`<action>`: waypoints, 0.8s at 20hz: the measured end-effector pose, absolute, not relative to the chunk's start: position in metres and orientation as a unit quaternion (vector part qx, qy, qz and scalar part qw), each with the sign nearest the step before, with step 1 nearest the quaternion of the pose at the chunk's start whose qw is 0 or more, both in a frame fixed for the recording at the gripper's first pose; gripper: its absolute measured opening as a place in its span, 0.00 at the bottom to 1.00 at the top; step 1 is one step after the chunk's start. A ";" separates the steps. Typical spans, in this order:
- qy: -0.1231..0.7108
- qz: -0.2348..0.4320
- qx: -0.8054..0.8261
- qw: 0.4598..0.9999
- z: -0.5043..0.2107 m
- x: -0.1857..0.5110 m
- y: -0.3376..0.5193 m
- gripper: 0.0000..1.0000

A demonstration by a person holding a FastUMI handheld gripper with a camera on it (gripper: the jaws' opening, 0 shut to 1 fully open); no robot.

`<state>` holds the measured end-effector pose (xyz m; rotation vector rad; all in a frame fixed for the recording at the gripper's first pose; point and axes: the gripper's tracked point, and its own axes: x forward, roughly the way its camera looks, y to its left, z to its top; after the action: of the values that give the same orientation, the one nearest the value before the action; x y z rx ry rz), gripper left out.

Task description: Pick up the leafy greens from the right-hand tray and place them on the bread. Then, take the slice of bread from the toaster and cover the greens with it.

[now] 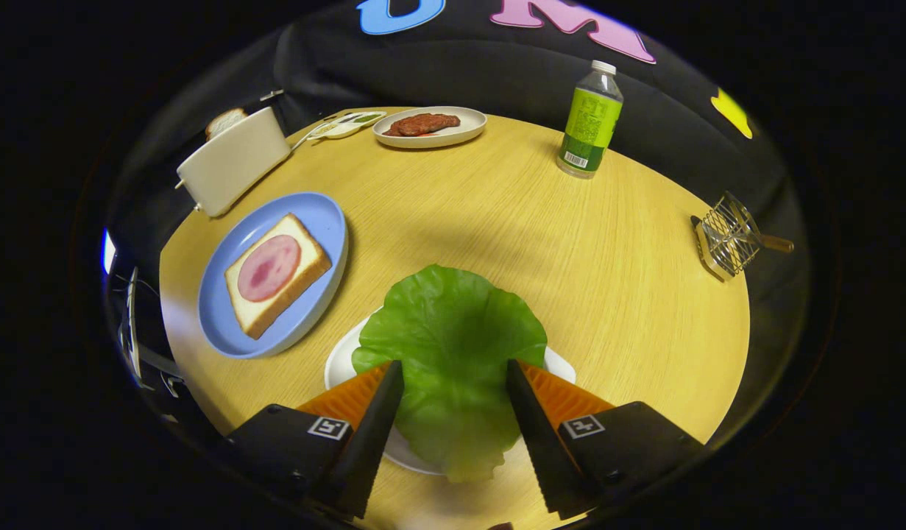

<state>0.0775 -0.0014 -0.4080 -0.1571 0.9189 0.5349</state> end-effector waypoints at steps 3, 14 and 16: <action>0.444 0.269 -0.088 0.850 -0.410 0.073 -0.003 0.58; 0.390 0.261 -0.057 0.881 -0.348 0.068 0.000 0.08; 0.374 0.262 -0.044 0.888 -0.323 0.065 0.004 0.08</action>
<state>0.0650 0.0043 -0.3234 -0.0918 0.7779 0.5436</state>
